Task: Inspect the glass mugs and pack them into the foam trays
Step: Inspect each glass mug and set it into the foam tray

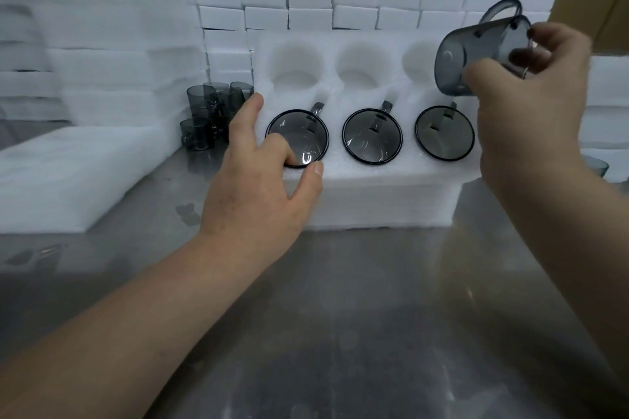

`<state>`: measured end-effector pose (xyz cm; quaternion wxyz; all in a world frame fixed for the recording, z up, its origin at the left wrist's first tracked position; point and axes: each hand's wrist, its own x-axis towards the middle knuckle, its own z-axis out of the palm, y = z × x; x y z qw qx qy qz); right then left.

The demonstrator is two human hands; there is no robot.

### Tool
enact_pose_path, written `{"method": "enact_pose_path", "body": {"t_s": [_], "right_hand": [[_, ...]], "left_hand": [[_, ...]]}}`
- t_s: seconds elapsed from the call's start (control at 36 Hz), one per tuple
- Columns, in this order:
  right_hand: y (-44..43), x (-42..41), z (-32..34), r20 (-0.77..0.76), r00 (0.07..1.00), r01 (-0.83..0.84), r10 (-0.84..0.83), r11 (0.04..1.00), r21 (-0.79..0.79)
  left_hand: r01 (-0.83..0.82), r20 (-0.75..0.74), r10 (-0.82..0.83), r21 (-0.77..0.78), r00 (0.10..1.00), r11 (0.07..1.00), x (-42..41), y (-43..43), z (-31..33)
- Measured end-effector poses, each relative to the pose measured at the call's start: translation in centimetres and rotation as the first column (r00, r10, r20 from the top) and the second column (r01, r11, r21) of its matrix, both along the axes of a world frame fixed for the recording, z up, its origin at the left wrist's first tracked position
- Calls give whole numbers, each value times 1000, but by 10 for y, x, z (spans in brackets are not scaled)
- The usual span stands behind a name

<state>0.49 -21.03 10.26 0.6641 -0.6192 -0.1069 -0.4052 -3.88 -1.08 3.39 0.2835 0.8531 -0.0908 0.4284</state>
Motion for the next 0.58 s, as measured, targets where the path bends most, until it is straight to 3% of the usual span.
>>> {"method": "enact_pose_path", "body": {"t_s": [0.11, 0.19, 0.39, 0.58], "right_hand": [[-1, -1, 8, -20, 1000, 12, -14, 994, -109], [-6, -1, 14, -39, 996, 63, -77, 954, -292], [-33, 4, 41, -48, 968, 139, -248, 681, -719], [-24, 6, 61, -185, 951, -22, -249, 542, -840]], "left_hand": [[8, -17, -8, 0, 1000, 1000, 0, 0, 0], [2, -2, -2, 7, 1000, 1000, 0, 0, 1], [-8, -10, 9, 26, 1000, 1000, 1, 1, 1], [-32, -48, 33, 23, 998, 999, 1, 2, 2]]}}
